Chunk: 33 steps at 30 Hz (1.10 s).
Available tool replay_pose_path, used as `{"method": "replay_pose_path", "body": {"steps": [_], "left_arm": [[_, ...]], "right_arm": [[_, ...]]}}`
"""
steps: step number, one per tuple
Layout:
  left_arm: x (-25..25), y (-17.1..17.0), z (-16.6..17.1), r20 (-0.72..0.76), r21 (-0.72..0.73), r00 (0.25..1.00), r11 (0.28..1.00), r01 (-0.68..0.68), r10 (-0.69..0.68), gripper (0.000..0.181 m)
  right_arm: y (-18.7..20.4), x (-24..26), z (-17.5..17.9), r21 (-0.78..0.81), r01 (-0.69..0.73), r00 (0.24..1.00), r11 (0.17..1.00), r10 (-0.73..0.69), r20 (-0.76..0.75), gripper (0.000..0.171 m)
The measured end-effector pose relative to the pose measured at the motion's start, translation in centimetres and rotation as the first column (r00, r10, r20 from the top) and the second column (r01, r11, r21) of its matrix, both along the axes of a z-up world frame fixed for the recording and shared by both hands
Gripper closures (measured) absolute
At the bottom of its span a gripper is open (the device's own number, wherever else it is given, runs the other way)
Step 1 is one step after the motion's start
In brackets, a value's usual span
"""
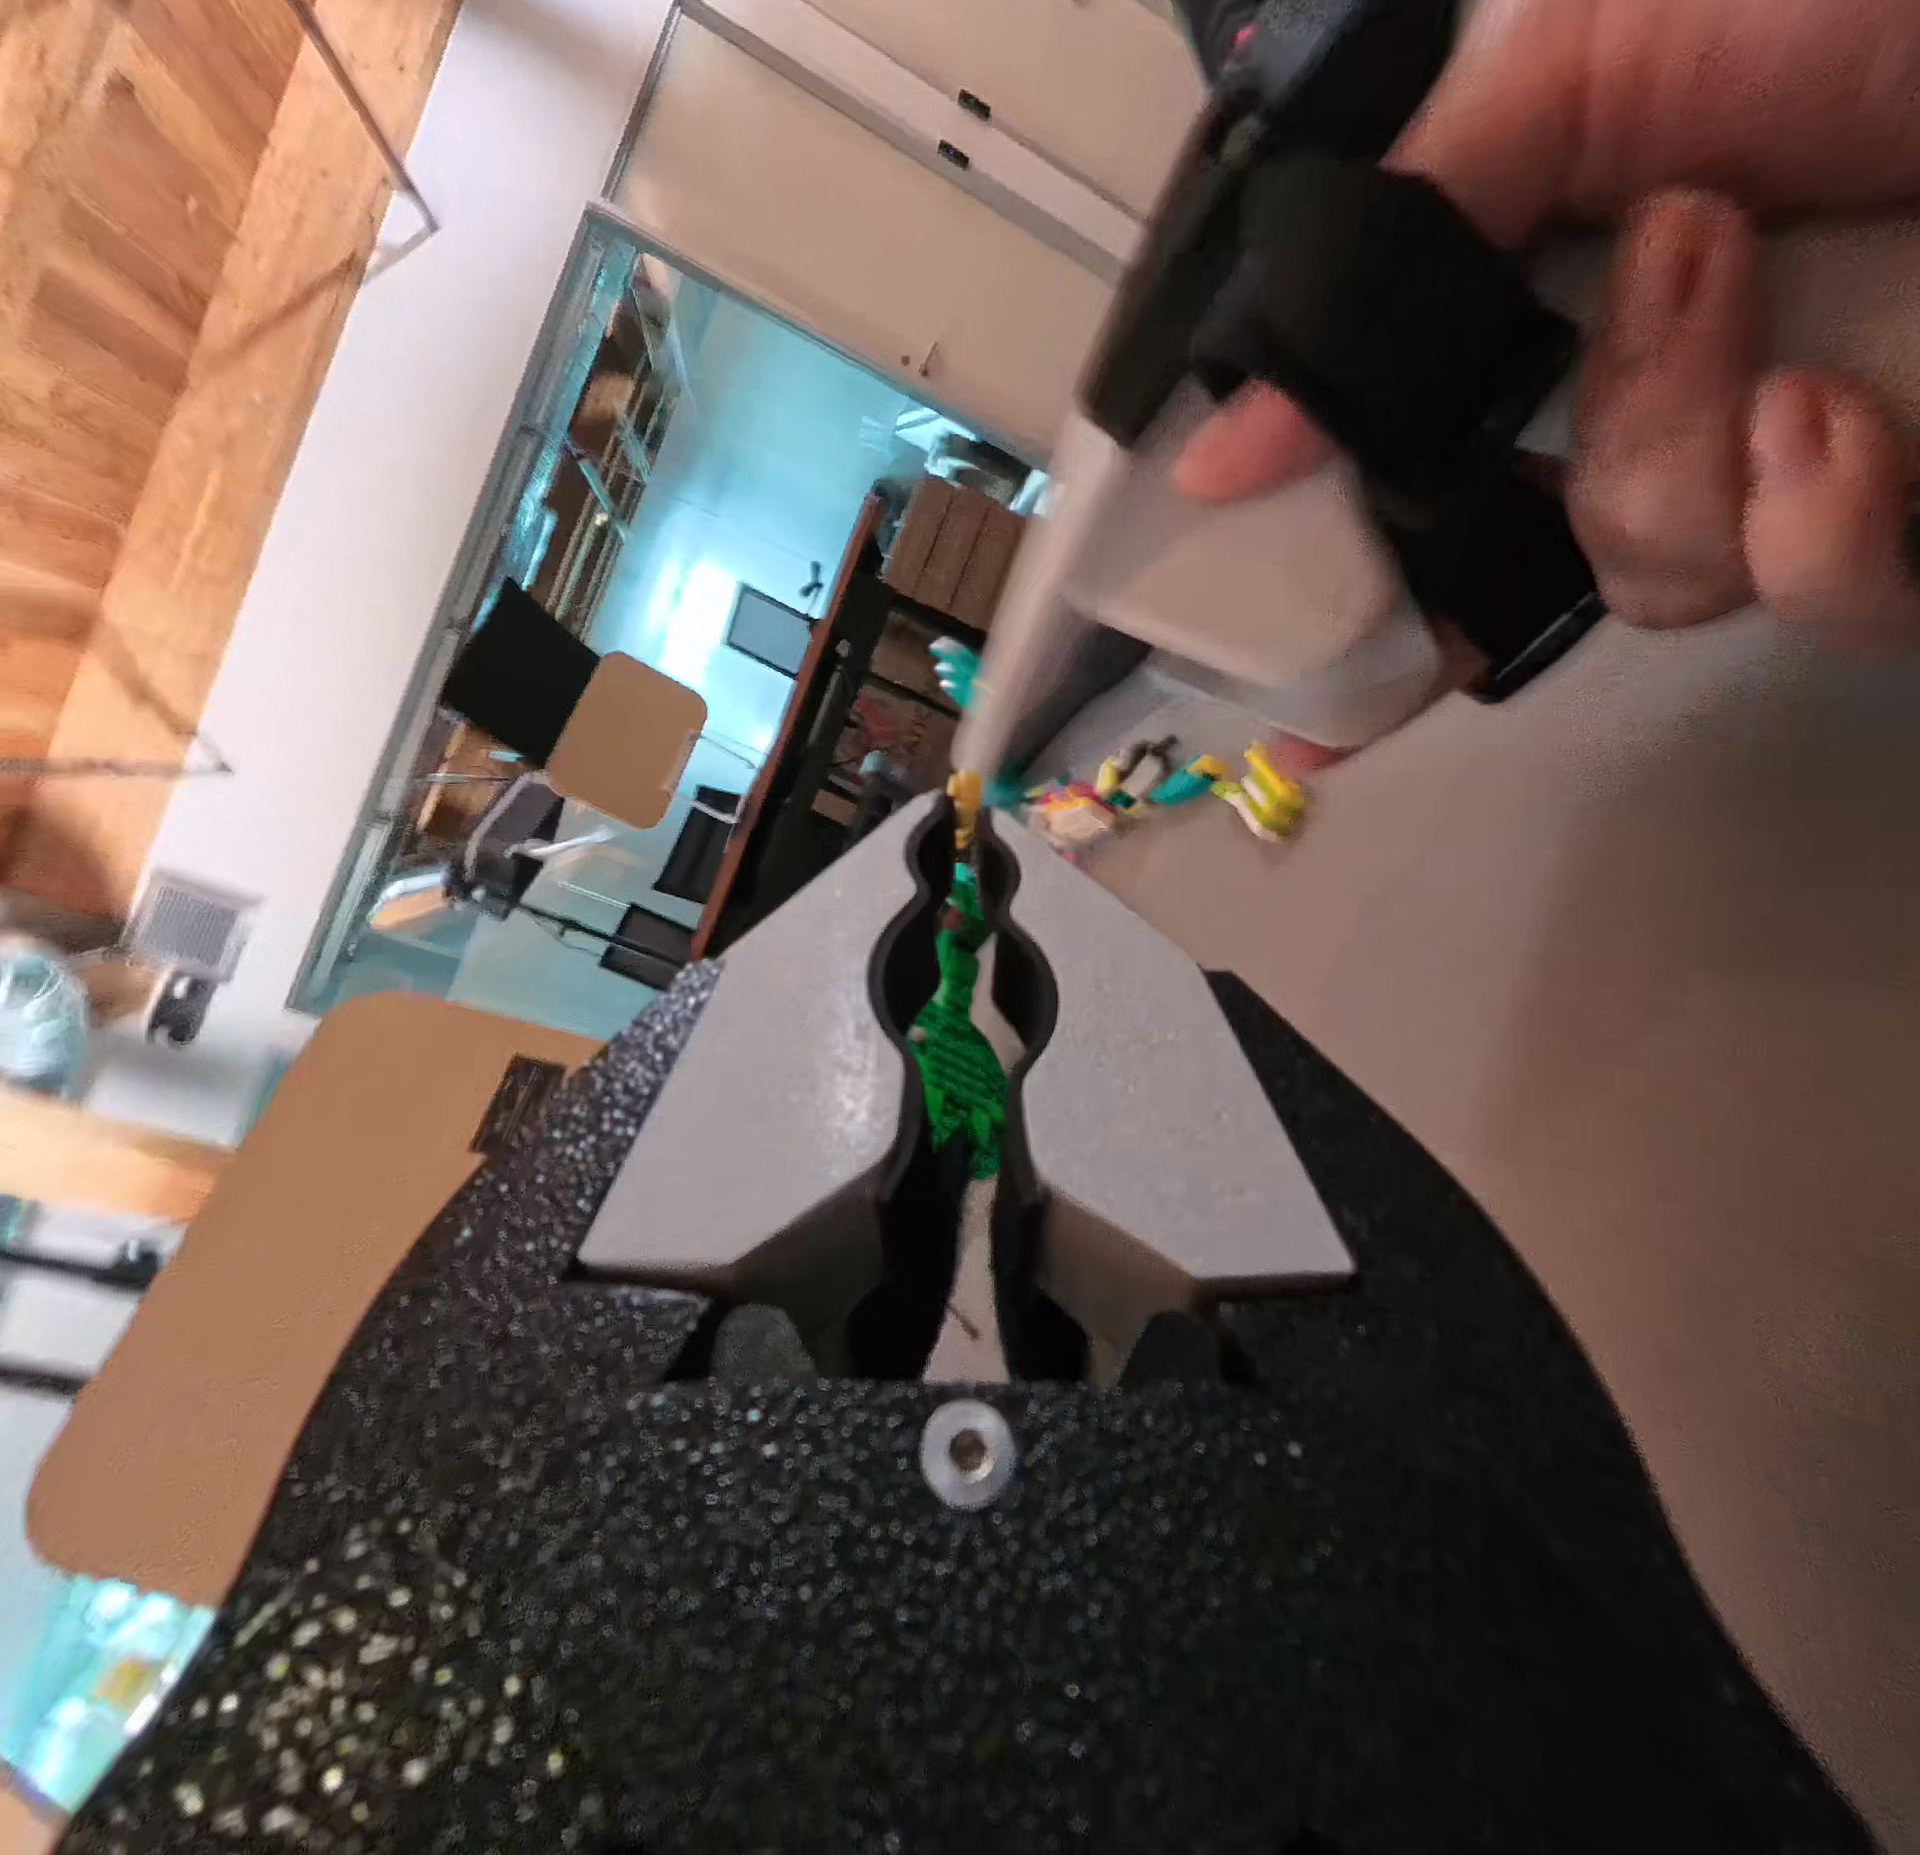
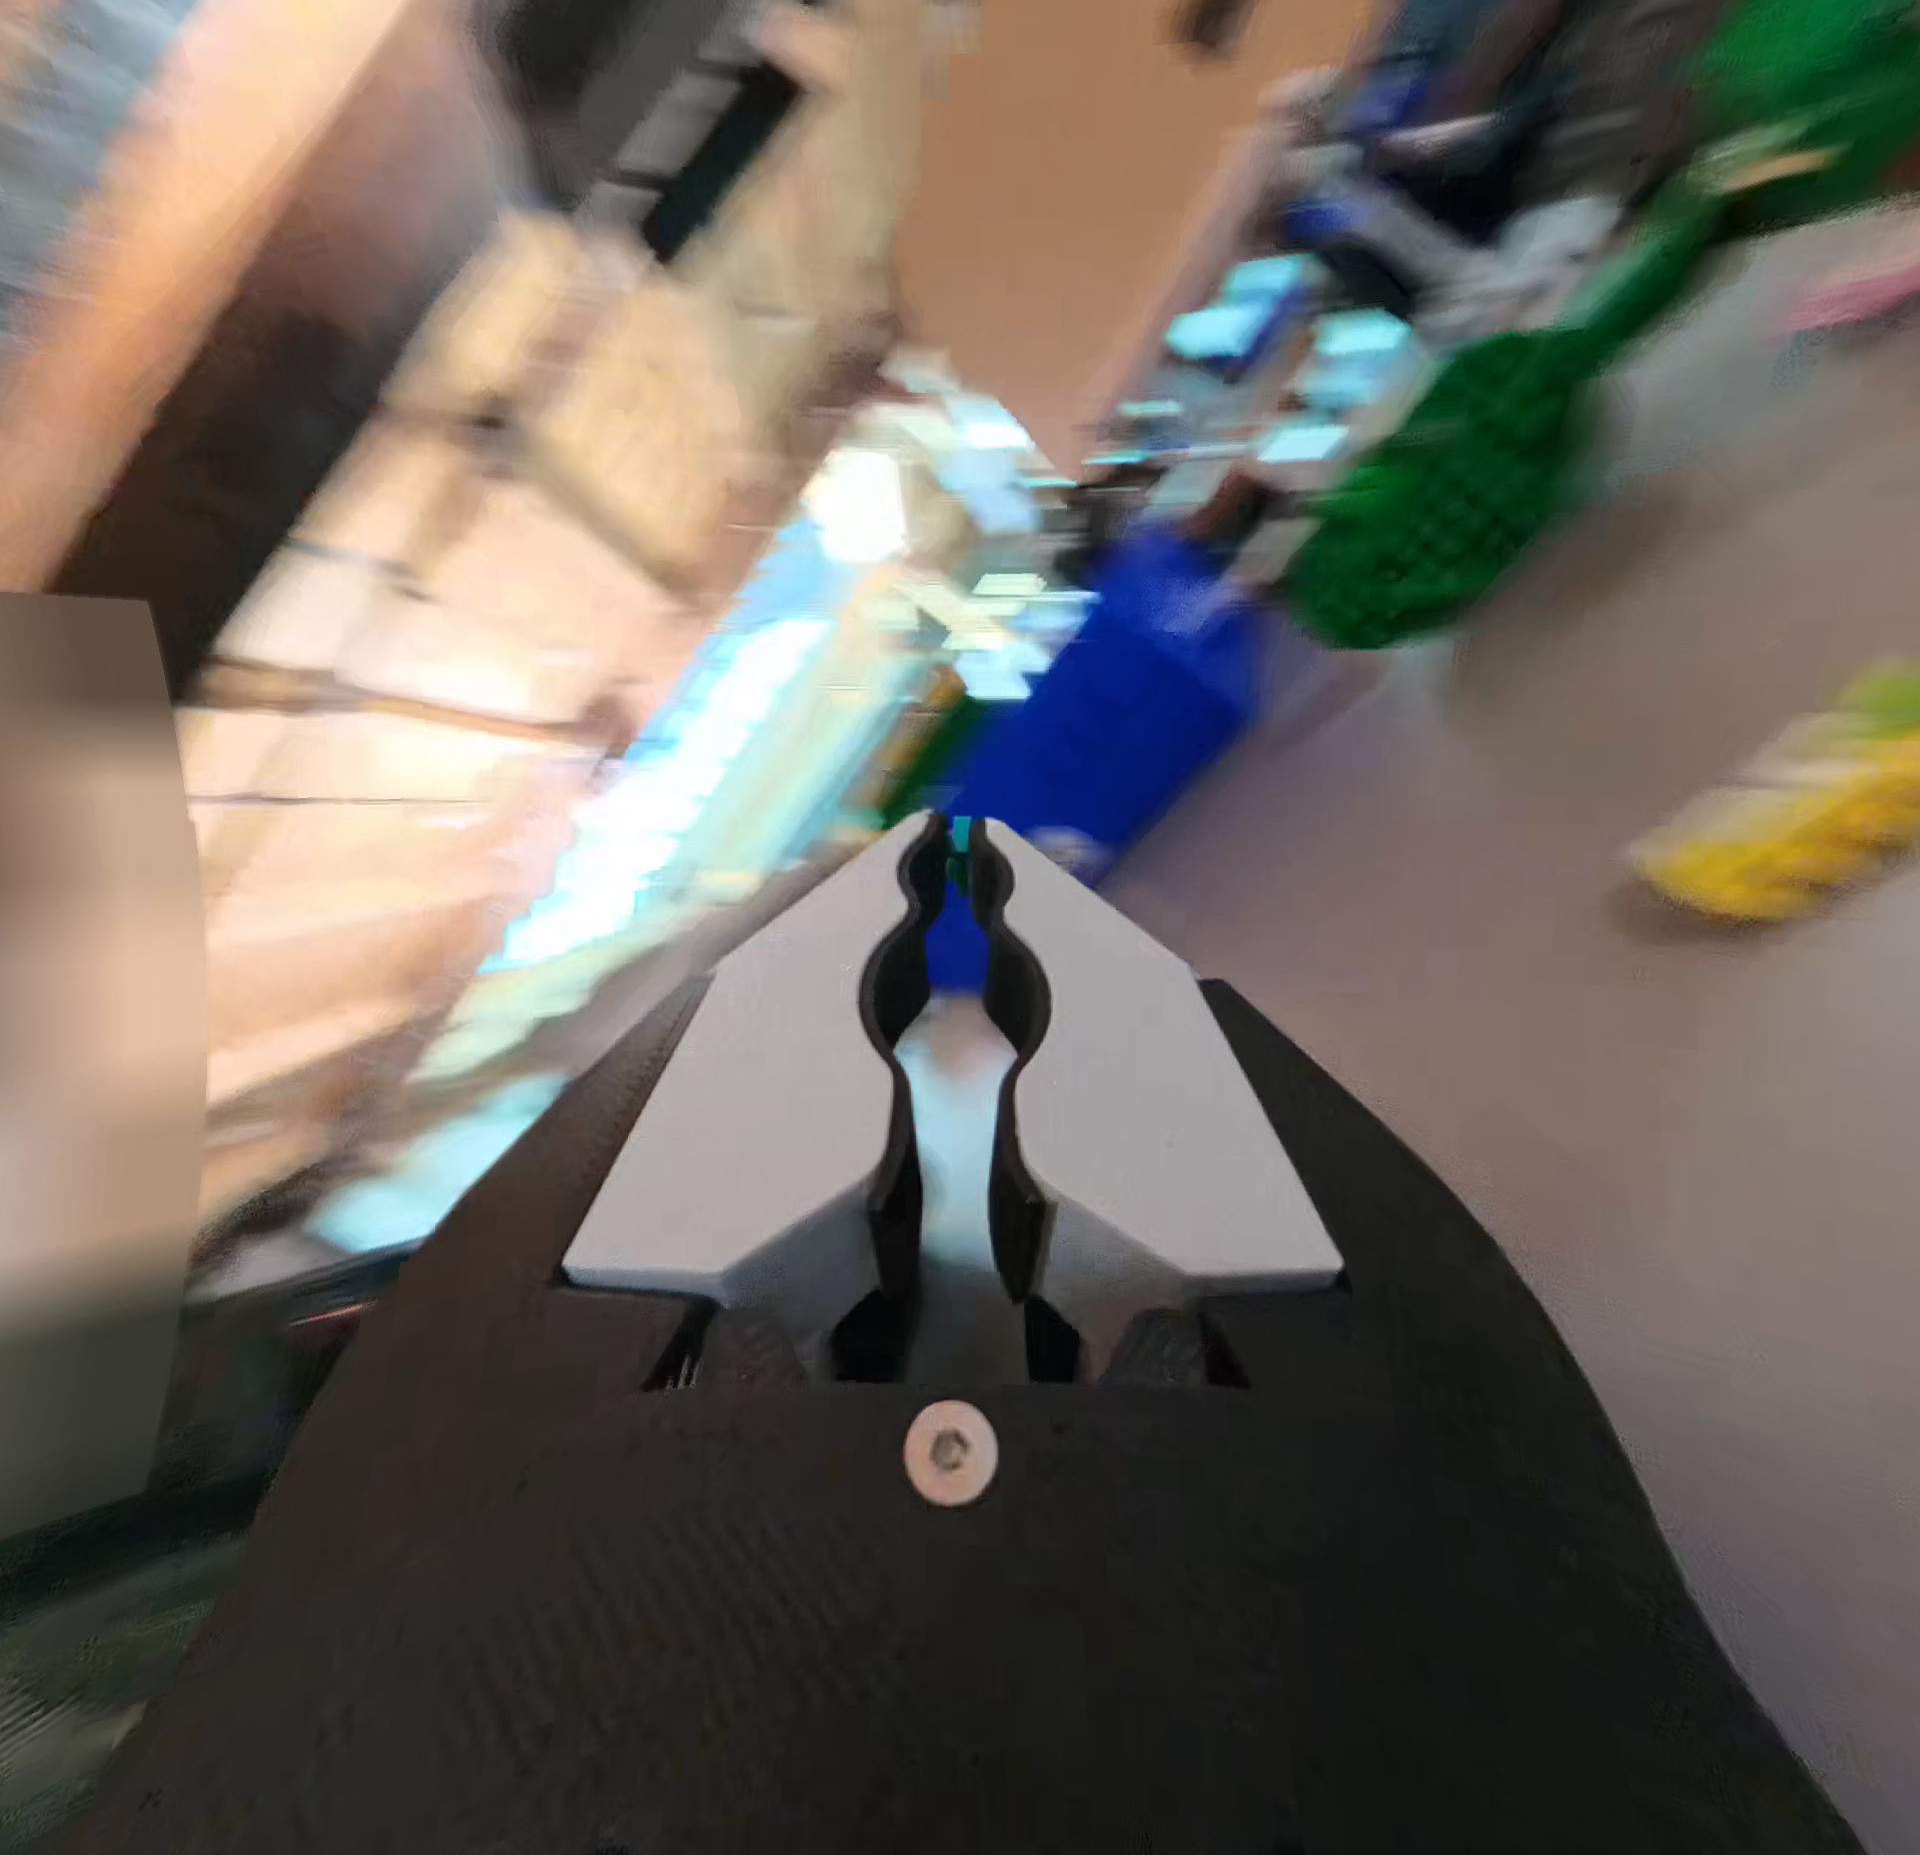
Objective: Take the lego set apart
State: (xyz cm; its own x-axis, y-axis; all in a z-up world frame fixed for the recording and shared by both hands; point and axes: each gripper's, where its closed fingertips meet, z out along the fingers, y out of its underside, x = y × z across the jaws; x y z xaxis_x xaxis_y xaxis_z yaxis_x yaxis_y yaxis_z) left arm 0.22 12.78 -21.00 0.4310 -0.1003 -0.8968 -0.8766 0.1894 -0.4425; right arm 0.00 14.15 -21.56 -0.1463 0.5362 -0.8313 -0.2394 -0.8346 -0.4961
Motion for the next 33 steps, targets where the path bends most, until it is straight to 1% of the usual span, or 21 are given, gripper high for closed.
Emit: {"method": "replay_pose_path", "body": {"steps": [1,2,3,4,6,8,10,12,14,15,17,19,20,22,24,26,28,29,30,31,33], "left_arm": [[-0.1,-0.7,1.8,0.069,0.072,0.997,0.997,0.025,-0.03,0.181],[-0.6,-1.2,3.3,0.128,0.091,0.991,0.996,0.02,-0.032,0.18],[-1.3,-1.4,4.4,0.161,0.101,0.987,0.995,0.004,-0.02,0.18],[-2.4,-1.3,5.0,0.186,0.089,0.983,0.996,-0.023,0.006,0.18],[-6.3,-1.0,5.7,0.253,0.036,0.962,0.993,-0.115,0.102,0.18],[-12.0,-1.8,7.7,0.374,0.0,0.903,0.974,-0.228,0.212,0.179],[-18.9,-2.6,7.9,0.514,-0.172,0.773,0.927,-0.333,0.372,0.179],[-24.7,-3.6,7.1,0.597,-0.356,0.626,0.865,-0.353,0.502,0.179],[-29.7,-4.5,6.4,0.623,-0.466,0.507,0.803,-0.371,0.596,0.178],[-31.8,-4.8,6.1,0.613,-0.499,0.475,0.776,-0.386,0.631,0.178],[-35.1,-5.3,5.2,0.611,-0.537,0.418,0.74,-0.405,0.672,0.157],[-37.2,-5.8,3.3,0.59,-0.62,0.34,0.681,-0.391,0.732,0.127],[-38.0,-6.1,2.4,0.573,-0.65,0.315,0.653,-0.387,0.757,0.116],[-38.9,-6.5,1.4,0.569,-0.67,0.286,0.636,-0.383,0.771,0.106],[-39.0,-6.8,1.3,0.592,-0.671,0.264,0.647,-0.361,0.761,0.103],[-38.6,-7.1,2.0,0.628,-0.642,0.26,0.677,-0.359,0.733,0.101],[-37.4,-7.3,3.6,0.676,-0.581,0.286,0.73,-0.361,0.679,0.1],[-36.2,-7.3,4.6,0.704,-0.539,0.309,0.765,-0.353,0.639,0.098],[-34.7,-7.3,5.8,0.738,-0.48,0.339,0.807,-0.344,0.583,0.098],[-32.9,-7.1,7.1,0.773,-0.411,0.372,0.852,-0.326,0.515,0.099],[-28.3,-6.6,9.1,0.823,-0.262,0.44,0.927,-0.267,0.359,0.103]], "right_arm": [[0.9,0.1,-1.0,0.051,0.067,0.994,0.996,-0.071,0.08,0.17],[1.9,0.6,-1.8,0.048,0.109,0.986,0.993,-0.115,0.121,0.17],[2.5,1.0,-2.0,0.03,0.122,0.985,0.992,-0.125,0.12,0.17],[2.6,1.1,-1.7,0.062,0.13,0.983,0.989,-0.137,0.125,0.17],[1.4,-0.4,-0.6,0.185,0.077,0.982,0.98,-0.106,0.155,0.17],[-0.6,-3.8,1.7,0.308,-0.023,0.985,0.951,-0.031,0.169,0.17],[-2.1,-8.7,5.0,0.462,-0.113,0.982,0.88,0.027,0.188,0.17],[-3.0,-14.6,7.7,0.593,-0.178,0.973,0.785,0.05,0.226,0.169],[-3.2,-20.6,9.3,0.664,-0.235,0.959,0.71,0.058,0.277,0.169],[-3.0,-23.5,9.4,0.685,-0.263,0.947,0.68,0.046,0.318,0.167],[-2.6,-28.5,8.1,0.664,-0.348,0.901,0.662,0.039,0.433,0.148],[-2.3,-31.7,6.7,0.629,-0.398,0.857,0.668,0.026,0.514,0.135],[-1.9,-32.7,6.1,0.623,-0.403,0.841,0.671,0.002,0.542,0.129],[-1.7,-33.9,5.1,0.595,-0.417,0.814,0.687,-0.01,0.581,0.117],[-1.6,-34.0,4.9,0.575,-0.413,0.812,0.706,0.0,0.584,0.112],[-1.0,-33.1,5.8,0.603,-0.359,0.842,0.712,-0.032,0.539,0.11],[0.0,-30.4,8.2,0.653,-0.243,0.902,0.717,-0.081,0.425,0.11],[0.5,-28.1,9.8,0.691,-0.157,0.937,0.706,-0.115,0.331,0.109],[1.0,-25.2,11.3,0.733,-0.059,0.961,0.678,-0.162,0.226,0.11],[1.8,-21.8,12.3,0.776,0.044,0.966,0.629,-0.225,0.128,0.112],[3.7,-14.1,12.8,0.852,0.235,0.923,0.469,-0.381,-0.045,0.118]]}}
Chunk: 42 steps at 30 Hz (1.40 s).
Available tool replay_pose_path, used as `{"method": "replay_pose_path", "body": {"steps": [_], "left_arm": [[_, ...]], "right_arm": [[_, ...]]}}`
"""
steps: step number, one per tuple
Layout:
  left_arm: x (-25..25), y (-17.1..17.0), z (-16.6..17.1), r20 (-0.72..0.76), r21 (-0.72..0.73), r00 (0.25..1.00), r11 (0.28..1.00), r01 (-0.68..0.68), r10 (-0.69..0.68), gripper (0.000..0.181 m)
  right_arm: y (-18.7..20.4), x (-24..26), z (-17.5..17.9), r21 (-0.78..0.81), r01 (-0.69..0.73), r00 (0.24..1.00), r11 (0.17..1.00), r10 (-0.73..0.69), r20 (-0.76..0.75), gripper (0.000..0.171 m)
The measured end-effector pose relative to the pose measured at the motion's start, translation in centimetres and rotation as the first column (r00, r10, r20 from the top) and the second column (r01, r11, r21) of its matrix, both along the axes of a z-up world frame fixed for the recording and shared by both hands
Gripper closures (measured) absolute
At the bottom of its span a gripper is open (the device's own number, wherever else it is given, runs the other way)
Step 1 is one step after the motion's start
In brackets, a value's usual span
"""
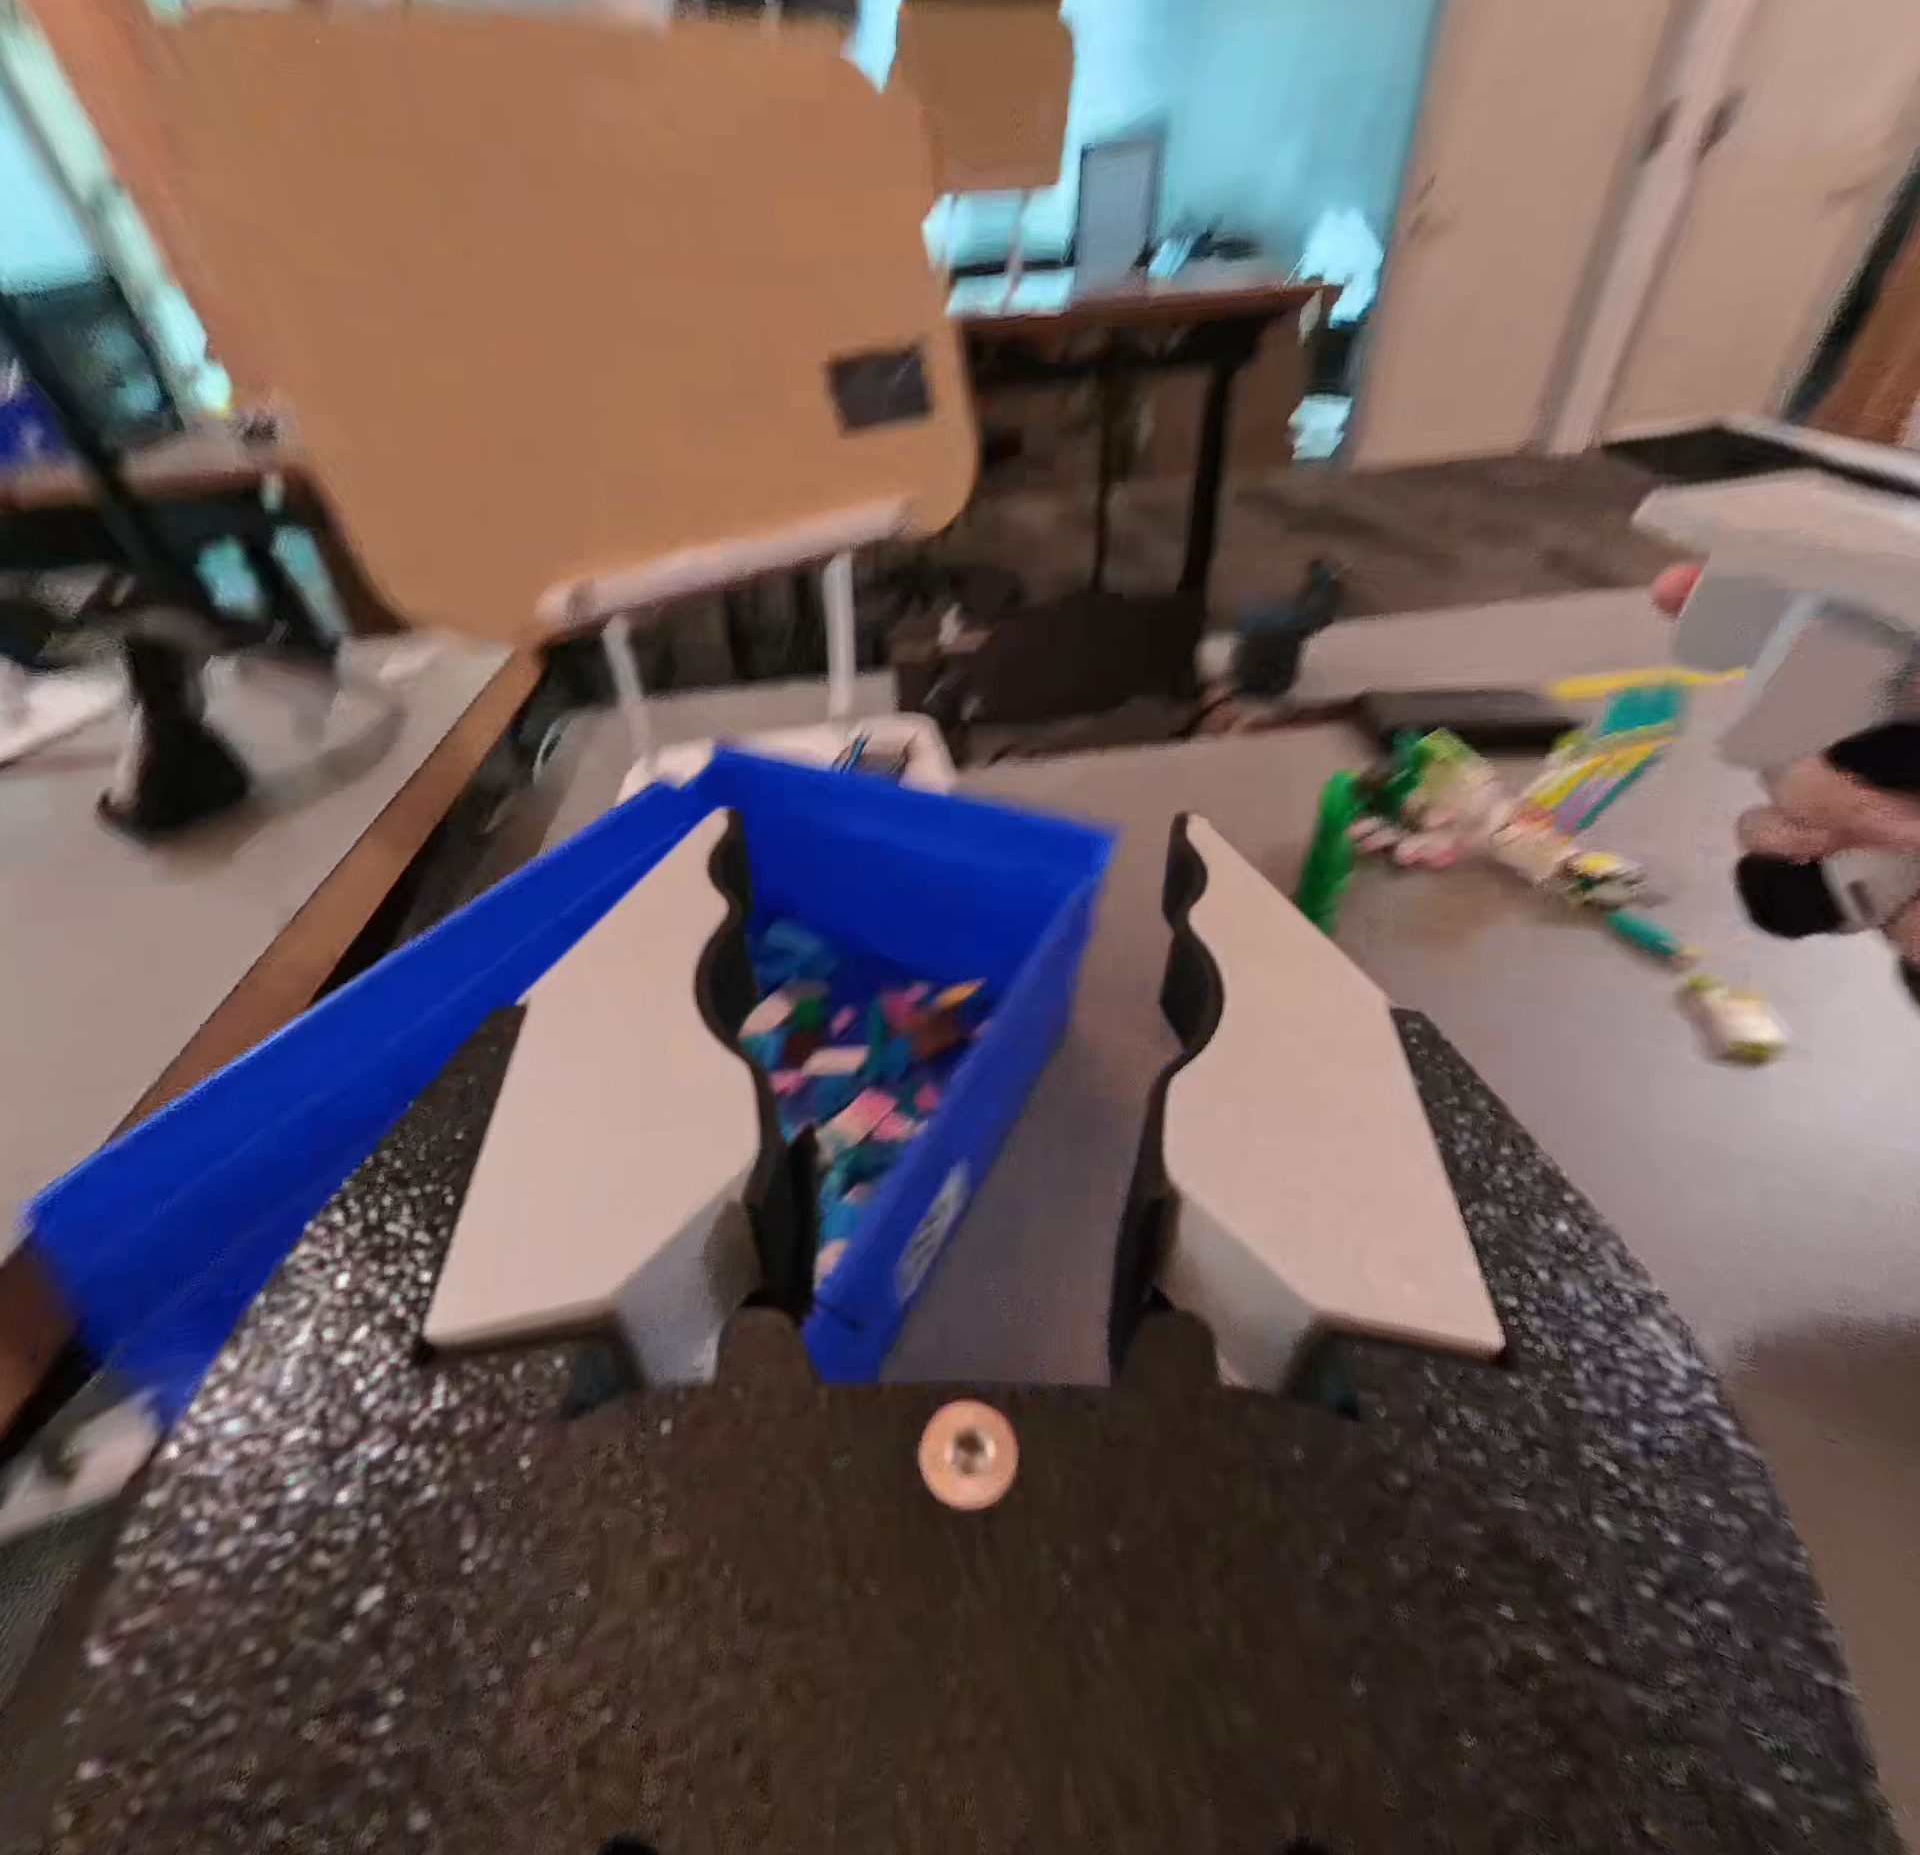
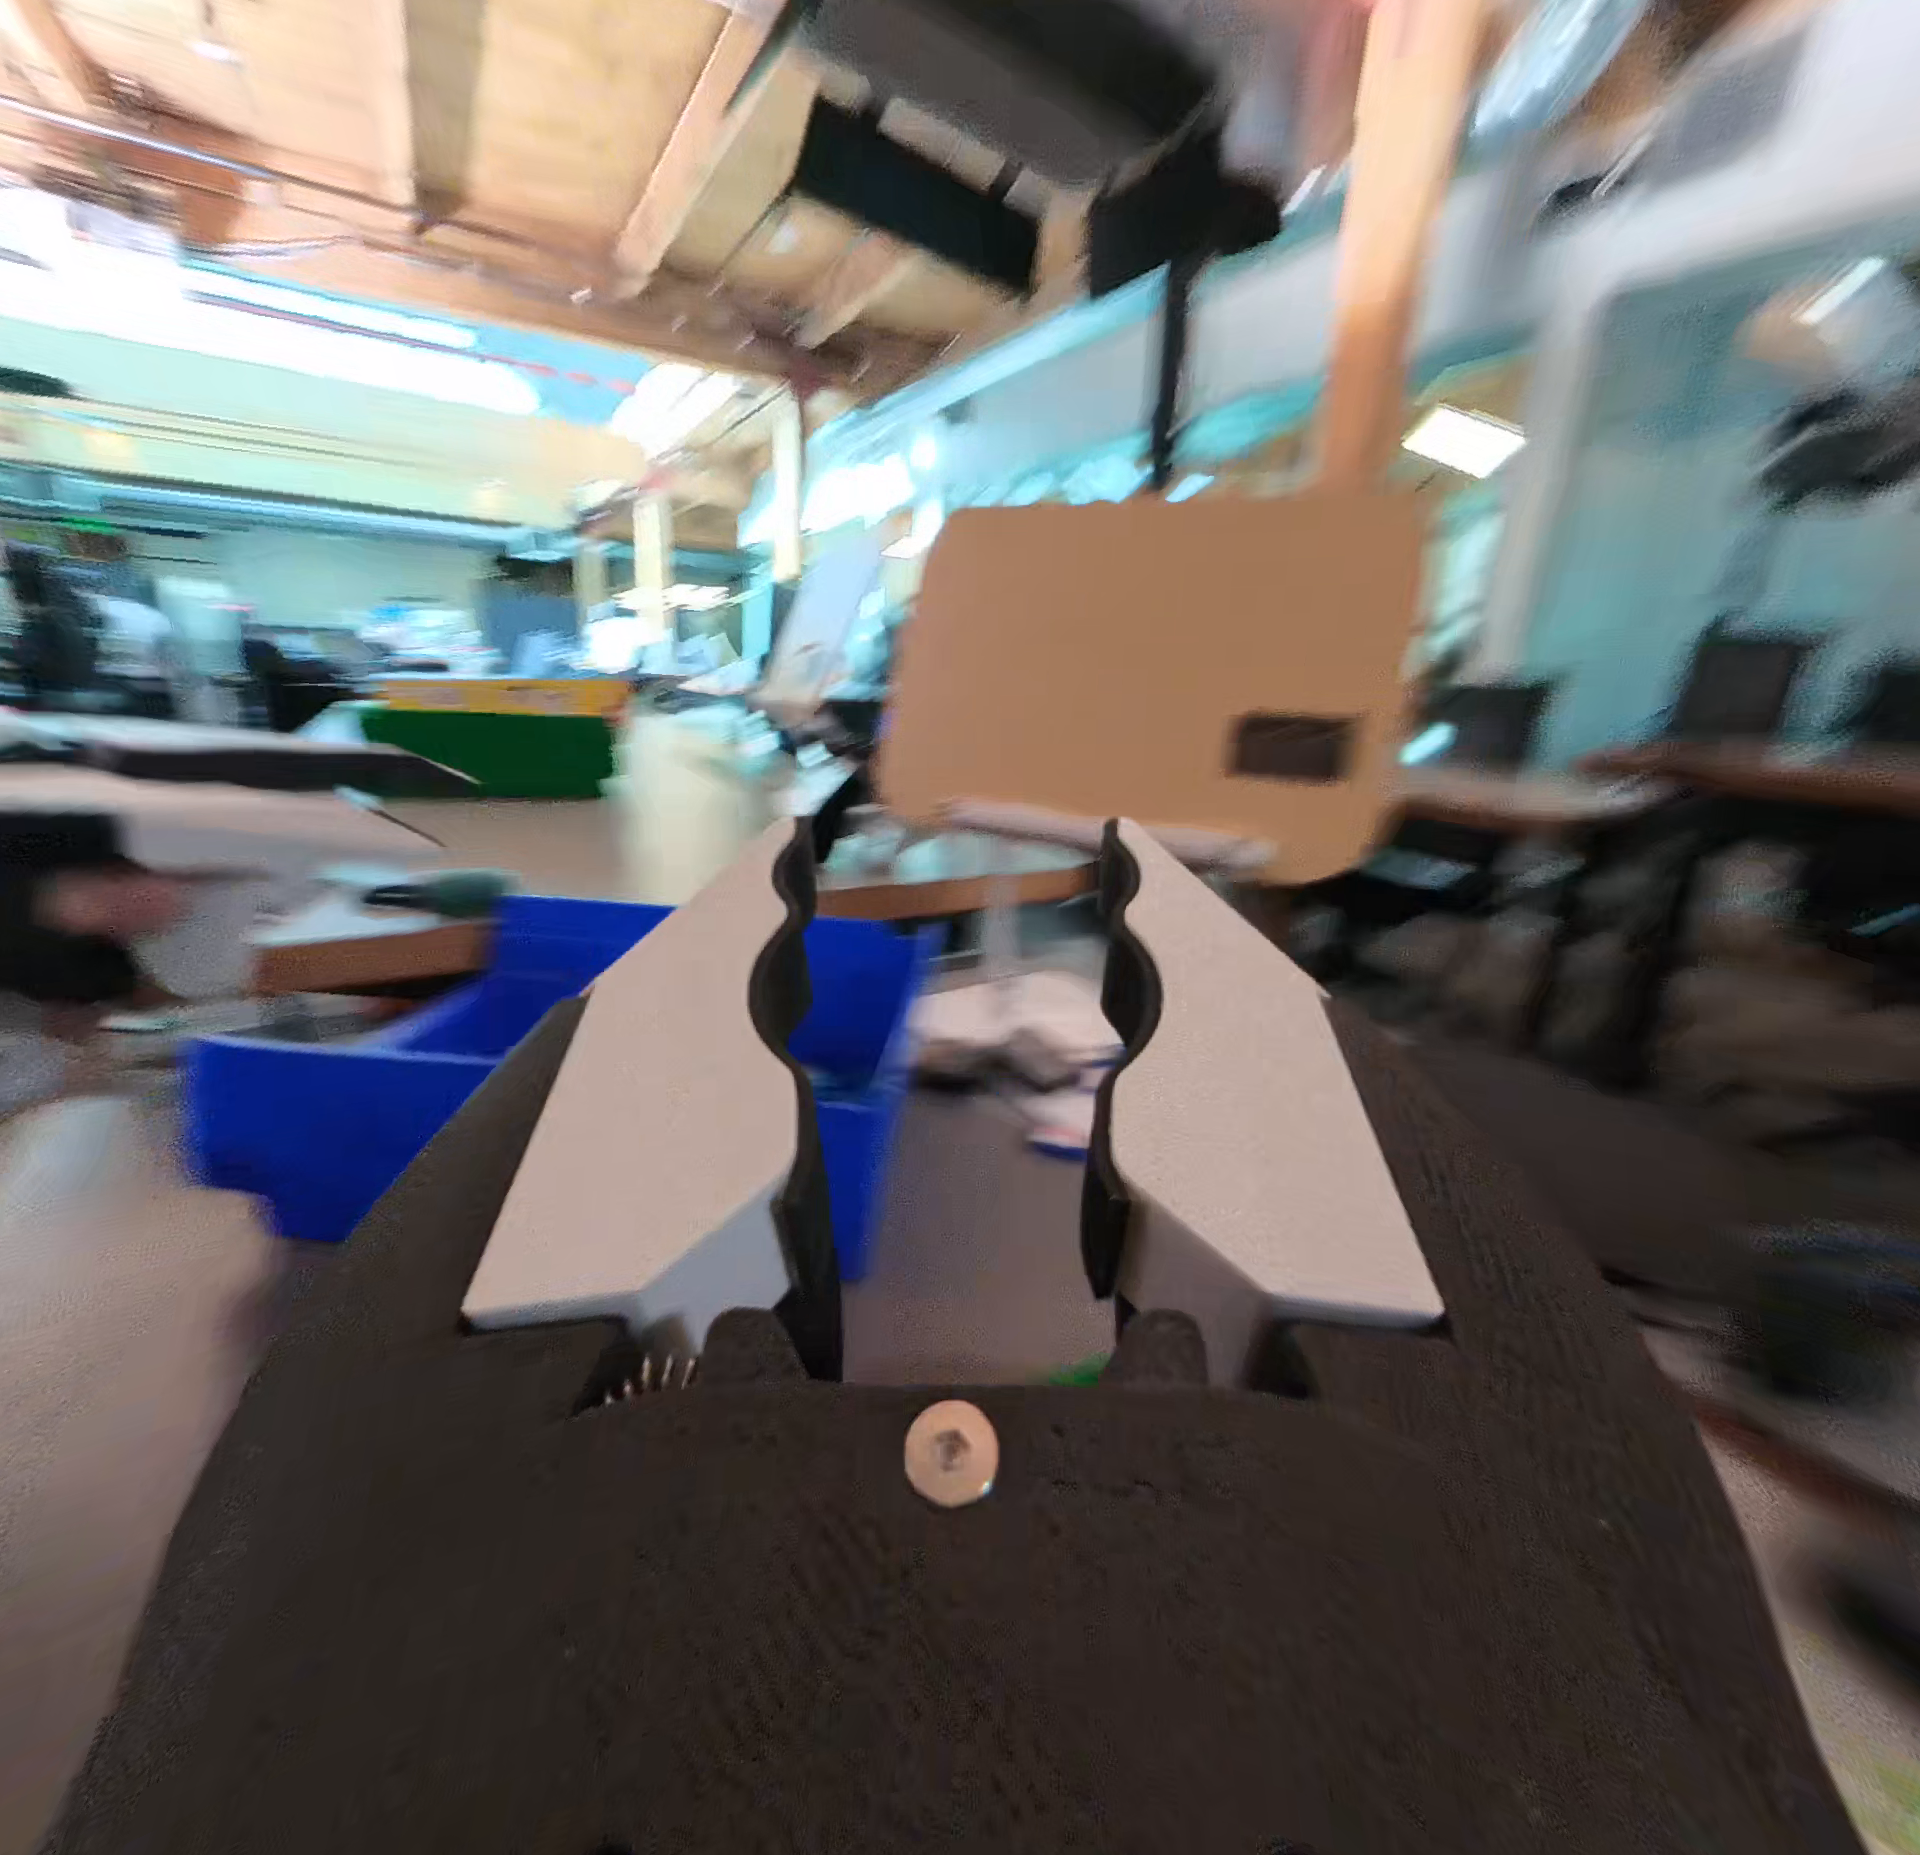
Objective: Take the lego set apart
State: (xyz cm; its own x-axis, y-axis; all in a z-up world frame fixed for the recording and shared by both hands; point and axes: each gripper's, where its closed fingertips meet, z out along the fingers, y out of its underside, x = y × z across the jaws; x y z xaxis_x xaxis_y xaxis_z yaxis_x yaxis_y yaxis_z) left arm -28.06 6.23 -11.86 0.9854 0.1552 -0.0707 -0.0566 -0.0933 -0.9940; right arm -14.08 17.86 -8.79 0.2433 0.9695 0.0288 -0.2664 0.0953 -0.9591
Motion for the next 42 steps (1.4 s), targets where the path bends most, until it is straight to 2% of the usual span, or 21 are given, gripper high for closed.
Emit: {"method": "replay_pose_path", "body": {"steps": [1,3,5,6,7,8,9,11,13,15,16,19,24,26,30,36,42], "left_arm": [[2.5,0.5,0.6,-0.032,0.071,0.999,0.997,0.038,-0.036,0.103],[7.5,1.9,1.1,-0.122,0.199,0.989,0.974,0.107,-0.084,0.104],[12.3,4.4,0.0,-0.273,0.232,0.957,0.958,0.169,-0.103,0.104],[14.2,6.2,-1.0,-0.354,0.214,0.931,0.961,0.174,-0.09,0.097],[15.6,8.3,-2.2,-0.43,0.187,0.9,0.968,0.169,-0.074,0.082],[16.4,10.4,-3.5,-0.469,0.16,0.882,0.978,0.131,-0.041,0.055],[16.9,12.3,-5.0,-0.458,0.129,0.889,0.988,0.085,-0.017,0.04],[18.1,14.6,-6.8,-0.346,0.161,0.938,0.986,0.045,0.013,0.022],[19.7,15.4,-7.8,-0.278,0.238,0.96,0.97,0.056,0.013,0.022],[20.9,15.8,-8.1,-0.343,0.202,0.939,0.975,0.096,-0.021,0.022],[20.8,15.4,-7.3,-0.392,0.238,0.92,0.968,0.081,0.019,0.022],[20.9,14.7,-7.7,-0.463,0.243,0.885,0.966,0.085,0.038,0.022],[20.7,14.9,-8.1,-0.524,0.219,0.848,0.975,0.048,0.076,0.022],[21.0,15.0,-8.2,-0.549,0.209,0.833,0.976,0.055,0.071,0.022],[21.9,15.0,-8.3,-0.561,0.202,0.827,0.975,0.09,0.039,0.022],[24.4,15.3,-10.3,-0.404,0.086,0.901,0.974,0.207,-0.156,0.022],[26.0,17.4,-11.9,-0.34,-0.013,0.899,0.957,0.291,-0.278,0.024]], "right_arm": [[1.2,4.0,-0.3,0.09,0.101,0.994,0.991,-0.097,-0.049,0.12],[3.7,11.7,-1.6,0.229,0.317,0.948,0.92,-0.297,-0.118,0.122],[6.0,17.2,-4.3,0.337,0.446,0.889,0.829,-0.454,-0.06,0.121],[7.0,19.1,-5.9,0.38,0.476,0.859,0.793,-0.512,-0.008,0.12],[7.7,20.8,-7.3,0.416,0.492,0.834,0.765,-0.551,0.027,0.117],[8.0,22.1,-8.4,0.45,0.499,0.818,0.74,-0.574,0.035,0.117],[8.2,22.9,-8.7,0.462,0.497,0.818,0.735,-0.574,0.034,0.116],[8.8,23.6,-7.7,0.423,0.505,0.829,0.752,-0.559,0.004,0.1],[9.6,23.4,-8.2,0.413,0.504,0.833,0.759,-0.554,0.002,0.079],[10.7,22.2,-10.1,0.374,0.483,0.829,0.792,-0.551,0.098,0.039],[11.0,21.8,-10.6,0.357,0.48,0.823,0.801,-0.552,0.132,0.028],[11.0,21.5,-10.8,0.399,0.485,0.805,0.778,-0.576,0.143,0.019],[11.4,22.3,-10.4,0.394,0.514,0.792,0.762,-0.597,0.123,0.031],[11.8,22.6,-10.5,0.36,0.512,0.801,0.78,-0.585,0.127,0.036],[12.6,22.5,-11.6,0.297,0.499,0.807,0.814,-0.561,0.181,0.036],[12.3,22.3,-11.6,0.314,0.495,0.809,0.81,-0.562,0.175,0.043],[12.2,20.5,-12.5,0.31,0.442,0.83,0.842,-0.515,0.216,0.05]]}}
